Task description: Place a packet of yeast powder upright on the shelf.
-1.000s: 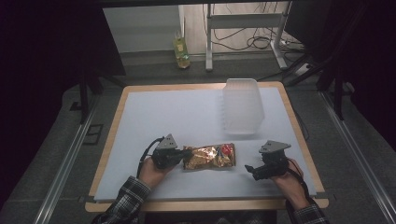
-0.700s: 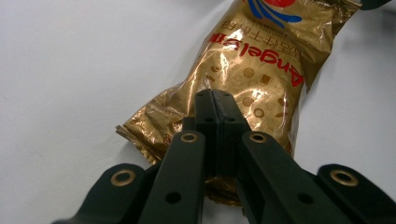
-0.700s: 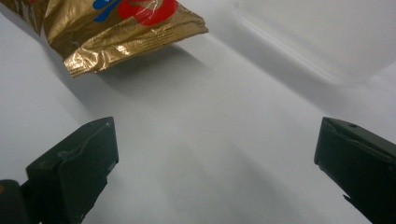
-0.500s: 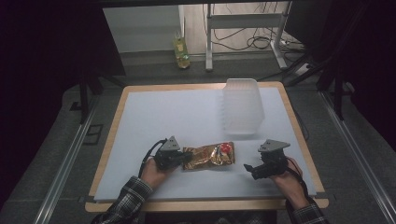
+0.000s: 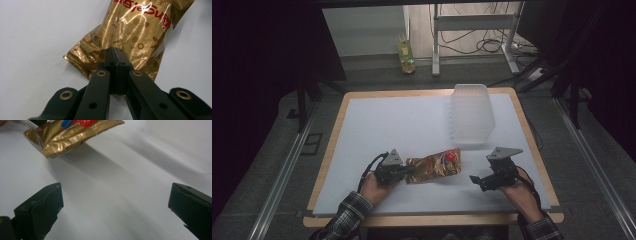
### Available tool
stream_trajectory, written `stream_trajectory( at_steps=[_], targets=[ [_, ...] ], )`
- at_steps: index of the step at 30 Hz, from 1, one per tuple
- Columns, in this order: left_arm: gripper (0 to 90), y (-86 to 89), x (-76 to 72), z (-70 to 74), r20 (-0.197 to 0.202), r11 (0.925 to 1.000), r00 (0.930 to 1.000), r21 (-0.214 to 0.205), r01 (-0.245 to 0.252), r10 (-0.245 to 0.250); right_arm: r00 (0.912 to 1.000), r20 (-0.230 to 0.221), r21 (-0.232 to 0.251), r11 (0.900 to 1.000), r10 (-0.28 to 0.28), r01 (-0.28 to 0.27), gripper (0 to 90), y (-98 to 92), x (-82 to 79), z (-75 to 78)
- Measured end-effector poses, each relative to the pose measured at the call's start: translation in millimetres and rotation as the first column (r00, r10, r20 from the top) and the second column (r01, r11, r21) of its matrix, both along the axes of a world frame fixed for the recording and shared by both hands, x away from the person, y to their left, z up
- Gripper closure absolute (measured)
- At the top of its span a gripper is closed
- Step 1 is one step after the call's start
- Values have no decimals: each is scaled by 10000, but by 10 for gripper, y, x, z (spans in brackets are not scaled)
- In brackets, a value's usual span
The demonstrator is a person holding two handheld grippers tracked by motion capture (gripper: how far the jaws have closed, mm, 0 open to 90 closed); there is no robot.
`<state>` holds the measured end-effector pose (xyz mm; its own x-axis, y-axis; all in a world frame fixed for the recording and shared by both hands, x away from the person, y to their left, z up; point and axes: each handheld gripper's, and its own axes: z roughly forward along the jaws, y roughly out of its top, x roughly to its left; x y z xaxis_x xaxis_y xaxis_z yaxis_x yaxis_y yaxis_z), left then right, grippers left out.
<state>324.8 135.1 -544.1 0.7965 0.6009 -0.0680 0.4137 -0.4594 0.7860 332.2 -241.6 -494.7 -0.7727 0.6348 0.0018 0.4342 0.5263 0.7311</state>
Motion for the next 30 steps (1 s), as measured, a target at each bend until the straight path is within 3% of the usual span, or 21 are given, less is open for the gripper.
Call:
stream_trajectory(
  at_steps=[1, 3, 8, 12, 18, 23, 26, 27, 30],
  targets=[
    [900, 4, -1, -5, -45, 10000, 10000, 32, -43, 43, 9999, -98, 42, 10000, 72, -72, 0, 7, 11, 2],
    [900, 15, -5, -27, -254, 9983, 9993, 531, -251, 265, 9985, -492, 315, 9993, 236, -221, 0, 32, 35, 31],
    [899, 8, -10, -26, -181, 9979, 9995, 593, -246, 257, 9951, -913, 743, 9967, 390, -322, 3, 76, 74, 55],
    [899, 1, -18, -26, -119, 9976, 9995, 633, -274, 283, 9864, -1567, 1053, 9939, 498, -335, 3, 167, 119, 62],
    [899, 6, -16, -25, -135, 9976, 9996, 648, -255, 264, 9802, -1928, 774, 9965, 463, -319, 3, 294, 216, 97],
    [899, 1, -26, -26, -58, 9972, 9995, 694, -293, 297, 9580, -2836, 1382, 9904, 433, -38, 4, 463, 370, 106],
    [899, -10, -39, -26, 45, 9964, 9994, 772, -345, 343, 9505, -3075, 1505, 9886, 454, 14, 30, 521, 413, 97],
    [899, -7, -36, -25, 12, 9966, 9994, 751, -341, 341, 9491, -3120, 1544, 9880, 444, 45, 59, 548, 428, 97],
    [899, -1, -31, -25, -58, 9970, 9994, 701, -332, 337, 9275, -3700, 1922, 9811, 533, 203, 191, 647, 484, 92]
  ],
)
